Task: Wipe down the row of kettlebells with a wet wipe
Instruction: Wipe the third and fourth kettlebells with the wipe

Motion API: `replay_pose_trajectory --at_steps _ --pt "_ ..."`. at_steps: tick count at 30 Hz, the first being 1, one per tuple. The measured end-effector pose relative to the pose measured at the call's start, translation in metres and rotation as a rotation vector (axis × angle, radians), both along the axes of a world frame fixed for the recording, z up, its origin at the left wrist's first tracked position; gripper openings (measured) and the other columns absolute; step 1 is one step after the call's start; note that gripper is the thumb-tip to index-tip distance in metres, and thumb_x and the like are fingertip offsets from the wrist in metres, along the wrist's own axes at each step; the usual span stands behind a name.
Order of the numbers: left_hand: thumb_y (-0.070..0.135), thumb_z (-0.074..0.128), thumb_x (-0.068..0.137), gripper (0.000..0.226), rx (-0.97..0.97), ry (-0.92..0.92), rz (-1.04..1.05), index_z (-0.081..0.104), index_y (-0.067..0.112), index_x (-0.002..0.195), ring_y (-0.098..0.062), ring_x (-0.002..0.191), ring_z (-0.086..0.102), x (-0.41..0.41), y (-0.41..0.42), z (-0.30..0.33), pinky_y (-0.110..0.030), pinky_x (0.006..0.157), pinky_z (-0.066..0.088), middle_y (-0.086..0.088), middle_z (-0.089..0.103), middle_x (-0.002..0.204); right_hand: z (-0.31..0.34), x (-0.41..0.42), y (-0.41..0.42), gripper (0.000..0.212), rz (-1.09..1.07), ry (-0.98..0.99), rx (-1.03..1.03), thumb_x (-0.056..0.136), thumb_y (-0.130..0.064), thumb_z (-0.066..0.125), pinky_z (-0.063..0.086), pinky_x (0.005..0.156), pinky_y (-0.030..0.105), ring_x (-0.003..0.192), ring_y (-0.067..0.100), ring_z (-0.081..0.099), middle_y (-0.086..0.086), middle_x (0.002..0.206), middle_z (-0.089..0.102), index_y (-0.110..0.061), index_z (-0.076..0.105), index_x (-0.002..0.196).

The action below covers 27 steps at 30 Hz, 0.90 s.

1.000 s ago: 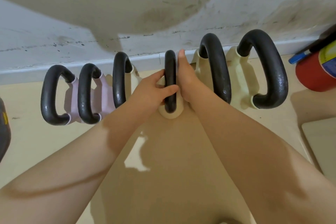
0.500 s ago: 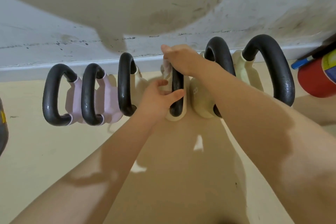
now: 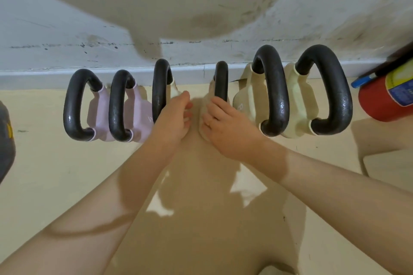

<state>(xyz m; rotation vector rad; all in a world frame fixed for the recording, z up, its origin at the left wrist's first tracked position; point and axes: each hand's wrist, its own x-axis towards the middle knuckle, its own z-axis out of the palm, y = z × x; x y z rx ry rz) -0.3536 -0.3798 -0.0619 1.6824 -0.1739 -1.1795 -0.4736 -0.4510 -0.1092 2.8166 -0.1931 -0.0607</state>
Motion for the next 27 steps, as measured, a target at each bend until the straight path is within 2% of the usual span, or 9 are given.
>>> replay_pose_trajectory --at_steps 5,8,10,13,17,20,22,24,27 --pt "0.032 0.041 0.095 0.027 0.004 -0.04 -0.019 0.057 0.014 0.107 -0.017 0.111 0.057 -0.007 0.005 0.002 -0.032 0.1 0.044 -0.006 0.06 0.119 -0.022 -0.013 0.012 0.026 0.151 0.127 -0.261 0.08 -0.028 0.061 0.017 0.115 0.042 0.116 0.023 0.055 -0.004 0.105 0.071 -0.02 0.073 0.101" --pt "0.032 0.039 0.095 0.031 0.015 -0.047 -0.013 0.058 0.011 0.108 -0.018 0.111 0.058 -0.013 0.004 0.008 -0.027 0.093 0.046 -0.007 0.061 0.117 -0.013 -0.001 0.015 0.014 0.154 0.009 -0.181 0.068 -0.026 0.071 0.035 0.106 0.032 0.088 0.015 0.065 -0.008 0.078 0.073 -0.021 0.075 0.081" --pt "0.036 0.036 0.097 0.035 0.012 -0.081 -0.036 0.059 0.011 0.107 -0.018 0.108 0.059 -0.016 0.004 0.016 -0.029 0.094 0.046 -0.005 0.062 0.115 -0.001 0.003 0.02 0.013 0.158 -0.155 0.092 0.057 -0.014 0.076 0.049 0.084 0.027 0.056 0.016 0.06 -0.008 0.051 0.061 -0.021 0.07 0.067" --pt "0.041 0.031 0.097 0.041 -0.024 -0.155 -0.037 0.061 0.013 0.103 -0.016 0.102 0.058 -0.02 -0.005 0.031 -0.032 0.096 0.044 0.0 0.063 0.108 0.019 -0.015 0.029 0.027 -0.123 -0.389 0.627 0.073 -0.003 0.065 0.05 0.059 0.03 0.057 0.025 0.06 0.002 0.066 0.067 -0.013 0.068 0.098" --pt "0.035 0.039 0.091 0.027 -0.051 -0.291 -0.118 0.06 0.019 0.096 -0.019 0.097 0.058 -0.039 -0.025 0.043 -0.035 0.094 0.045 0.002 0.06 0.101 0.059 -0.071 0.021 0.015 -0.819 -0.878 1.216 0.096 -0.014 0.046 0.046 0.06 0.031 0.064 0.016 0.054 0.004 0.074 0.06 -0.013 0.061 0.097" --pt "0.023 0.043 0.094 0.033 -0.008 -0.432 -0.203 0.048 0.02 0.126 -0.016 0.104 0.054 -0.071 -0.033 0.042 -0.029 0.088 0.044 0.002 0.054 0.121 0.076 -0.102 0.003 0.026 -1.368 -1.197 1.564 0.095 -0.026 0.047 0.046 0.067 0.033 0.073 0.021 0.054 0.004 0.073 0.059 -0.016 0.06 0.074" --pt "0.021 0.043 0.094 0.041 0.014 -0.42 -0.253 0.04 0.02 0.135 -0.017 0.112 0.052 -0.092 -0.04 0.04 -0.029 0.093 0.042 0.0 0.05 0.133 0.077 -0.118 -0.006 0.036 -1.634 -1.249 1.738 0.094 -0.042 0.047 0.046 0.074 0.034 0.077 0.021 0.057 0.009 0.084 0.065 -0.013 0.065 0.082" --pt "0.023 0.042 0.095 0.042 0.032 -0.372 -0.327 0.038 0.018 0.137 -0.021 0.113 0.053 -0.108 -0.049 0.038 -0.029 0.093 0.042 -0.001 0.051 0.132 0.07 -0.128 -0.012 0.05 -1.546 -1.336 2.048 0.091 -0.052 0.045 0.047 0.083 0.031 0.087 0.02 0.063 0.014 0.099 0.069 -0.007 0.064 0.104" --pt "0.026 0.044 0.095 0.031 0.067 -0.358 -0.391 0.053 0.015 0.122 -0.02 0.1 0.057 -0.119 -0.061 0.034 -0.027 0.08 0.044 0.001 0.058 0.106 0.062 -0.128 -0.018 0.026 -1.37 -1.201 2.158 0.093 -0.033 0.052 0.042 0.068 0.024 0.07 0.015 0.053 0.01 0.085 0.057 -0.009 0.061 0.095"
